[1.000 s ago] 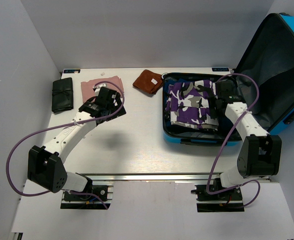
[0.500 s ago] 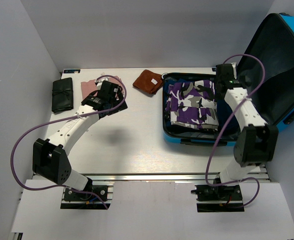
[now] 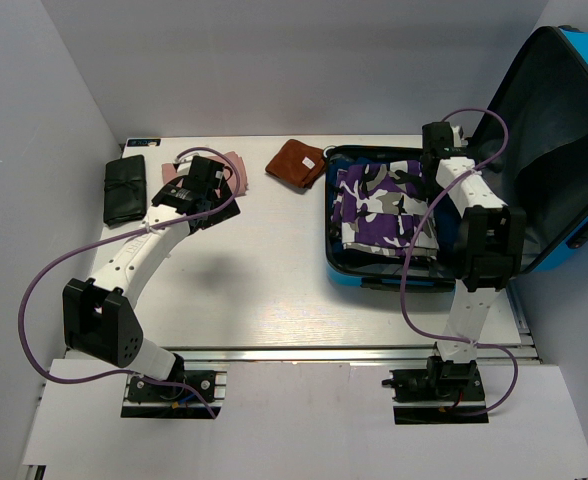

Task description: Pack the luggage

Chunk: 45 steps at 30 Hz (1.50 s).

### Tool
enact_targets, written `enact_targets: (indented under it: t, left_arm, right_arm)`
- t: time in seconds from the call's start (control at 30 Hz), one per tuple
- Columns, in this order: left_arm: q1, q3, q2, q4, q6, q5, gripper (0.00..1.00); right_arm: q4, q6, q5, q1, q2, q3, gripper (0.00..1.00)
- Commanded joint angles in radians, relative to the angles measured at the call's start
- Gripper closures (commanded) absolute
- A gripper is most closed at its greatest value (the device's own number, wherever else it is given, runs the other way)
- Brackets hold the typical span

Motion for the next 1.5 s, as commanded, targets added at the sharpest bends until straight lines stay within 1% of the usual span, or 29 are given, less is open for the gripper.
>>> enact_targets:
  t: [0.0,0.1,0.13,0.17,0.2,0.23,0.27,0.3,0.33,0.4,0.47,0.5,0.57,0.6,0.63,0.7,0.73,0.77,0.83,0.87,1.0,1.17,1.23,1.27,1.3,1.33,1.37,1.4,1.47]
  left_arm:
    - [0.019,0.042,-0.048,-0.032,0.006,-0.02,0.02]
    - [0.04,0.053,-0.054,-0.031,0.006,-0.02,0.02]
    - [0.04,0.057,-0.051,-0.026,0.007,-0.02,0.02]
    - [0.053,0.065,-0.032,-0.021,0.01,-0.017,0.02]
    - [0.066,0.086,-0.02,-0.018,0.012,-0.005,0.02]
    - [0.076,0.1,-0.003,-0.012,0.019,0.01,0.02]
    - [0.096,0.115,0.041,-0.003,0.025,0.027,0.02]
    - [0.105,0.16,0.066,0.0,0.027,0.04,0.02]
    - [0.116,0.184,0.095,0.006,0.03,0.066,0.02]
    - [0.143,0.235,0.187,0.028,0.048,0.096,0.02]
    - [0.152,0.324,0.259,0.057,0.076,0.126,0.02]
    - [0.166,0.362,0.338,0.058,0.082,0.124,0.02]
    - [0.18,0.497,0.427,0.068,0.119,0.124,0.02]
    - [0.192,0.555,0.528,0.062,0.124,0.13,0.02]
    - [0.204,0.683,0.584,0.051,0.139,0.133,0.02]
    - [0.205,0.813,0.694,0.029,0.147,0.136,0.02]
    - [0.214,0.87,0.803,0.026,0.153,0.132,0.02]
    - [0.214,0.966,0.849,0.041,0.163,0.132,0.02]
    - [0.214,1.026,0.964,0.061,0.186,0.129,0.02]
    - [0.214,1.034,0.985,0.086,0.196,0.126,0.02]
    - [0.214,0.978,1.028,0.091,0.2,0.119,0.02]
    - [0.169,0.82,0.976,0.1,0.229,0.123,0.02]
    - [0.157,0.699,0.939,0.1,0.211,0.165,0.03]
    - [0.157,0.642,0.88,0.109,0.208,0.184,0.04]
    - [0.128,0.508,0.841,0.126,0.202,0.207,0.05]
    - [0.114,0.431,0.797,0.175,0.199,0.219,0.05]
    - [0.097,0.354,0.705,0.205,0.199,0.242,0.05]
    - [0.056,0.194,0.652,0.236,0.2,0.265,0.06]
    - [0.005,0.04,0.553,0.33,0.194,0.358,0.06]
  right_arm:
    - [0.04,0.039,-0.045,0.001,-0.099,0.07,0.11]
    - [0.017,0.062,-0.129,0.004,-0.227,0.067,0.11]
    - [0.007,0.082,-0.231,0.008,-0.263,0.059,0.11]
    - [-0.012,0.123,-0.298,0.01,-0.331,0.047,0.11]
    - [-0.007,0.133,-0.447,0.007,-0.365,0.027,0.11]
    - [0.01,0.143,-0.525,0.007,-0.406,-0.038,0.11]
    - [0.055,0.14,-0.595,0.011,-0.487,-0.081,0.11]
    - [0.074,0.14,-0.713,0.013,-0.523,-0.12,0.11]
    - [0.094,0.151,-0.749,0.028,-0.556,-0.182,0.11]
    - [0.094,0.153,-0.855,0.048,-0.61,-0.217,0.11]
    - [0.079,0.153,-0.875,0.102,-0.63,-0.24,0.11]
    - [0.059,0.151,-0.875,0.111,-0.636,-0.246,0.11]
    - [0.05,0.15,-0.874,0.169,-0.649,-0.269,0.11]
    - [0.05,0.151,-0.863,0.197,-0.658,-0.28,0.11]
    - [0.054,0.154,-0.857,0.207,-0.667,-0.292,0.11]
    - [0.065,0.173,-0.849,0.243,-0.705,-0.335,0.11]
    - [0.071,0.179,-0.848,0.252,-0.719,-0.349,0.11]
    - [0.077,0.182,-0.846,0.273,-0.748,-0.365,0.11]
    - [0.068,0.19,-0.837,0.281,-0.773,-0.398,0.11]
    - [0.056,0.19,-0.832,0.29,-0.794,-0.404,0.11]
    - [0.022,0.196,-0.782,0.318,-0.834,-0.43,0.11]
    - [0.007,0.199,-0.775,0.349,-0.854,-0.447,0.11]
    - [0.005,0.199,-0.777,0.369,-0.859,-0.458,0.11]
    - [-0.002,0.197,-0.772,0.373,-0.863,-0.462,0.11]
    - [-0.007,0.199,-0.771,0.381,-0.867,-0.467,0.11]
    - [-0.007,0.197,-0.768,0.392,-0.879,-0.478,0.11]
    - [-0.009,0.2,-0.769,0.402,-0.885,-0.482,0.11]
    - [-0.006,0.202,-0.777,0.408,-0.888,-0.488,0.11]
    - [0.0,0.206,-0.804,0.439,-0.897,-0.513,0.11]
